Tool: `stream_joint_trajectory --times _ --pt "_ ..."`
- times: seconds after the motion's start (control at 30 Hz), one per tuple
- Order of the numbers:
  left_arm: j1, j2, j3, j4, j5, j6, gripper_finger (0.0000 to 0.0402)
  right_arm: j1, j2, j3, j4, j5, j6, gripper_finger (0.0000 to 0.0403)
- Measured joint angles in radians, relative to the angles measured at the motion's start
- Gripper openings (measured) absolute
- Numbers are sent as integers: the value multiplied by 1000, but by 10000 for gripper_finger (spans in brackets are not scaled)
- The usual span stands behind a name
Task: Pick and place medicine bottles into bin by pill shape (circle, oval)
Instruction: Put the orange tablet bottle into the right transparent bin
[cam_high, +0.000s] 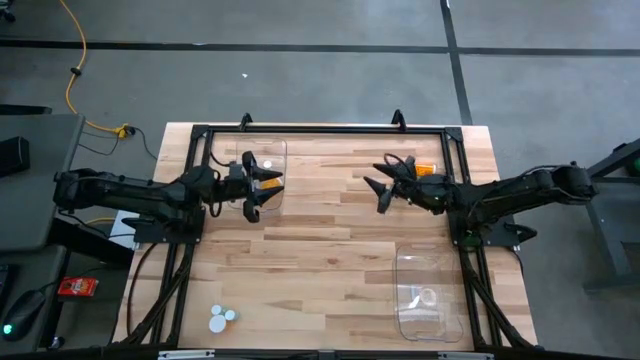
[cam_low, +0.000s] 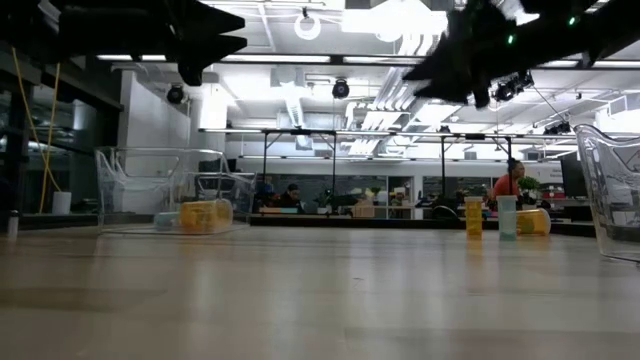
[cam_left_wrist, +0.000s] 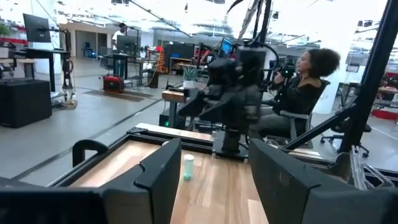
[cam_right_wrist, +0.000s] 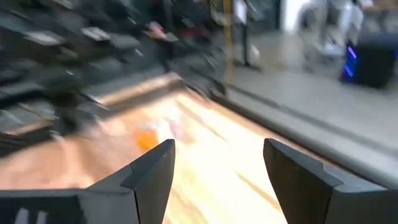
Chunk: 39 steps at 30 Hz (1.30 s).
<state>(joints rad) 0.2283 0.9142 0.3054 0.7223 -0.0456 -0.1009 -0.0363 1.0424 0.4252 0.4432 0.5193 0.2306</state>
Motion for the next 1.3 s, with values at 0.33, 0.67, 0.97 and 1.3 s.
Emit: stream_joint_trajectory --times 0.33,0.67,0.97,1.3 --pt "0 0 0 0 -3 0 175 -232 0 0 -392 2 269 238" --pt "0 0 0 0 -3 0 174 -258 0 80 -766 1 384 238" --pt "0 0 0 0 -3 -1 175 -259 75 84 -781 -23 398 238" --pt "0 0 0 -14 -3 0 174 -292 200 132 -783 -58 338 238"
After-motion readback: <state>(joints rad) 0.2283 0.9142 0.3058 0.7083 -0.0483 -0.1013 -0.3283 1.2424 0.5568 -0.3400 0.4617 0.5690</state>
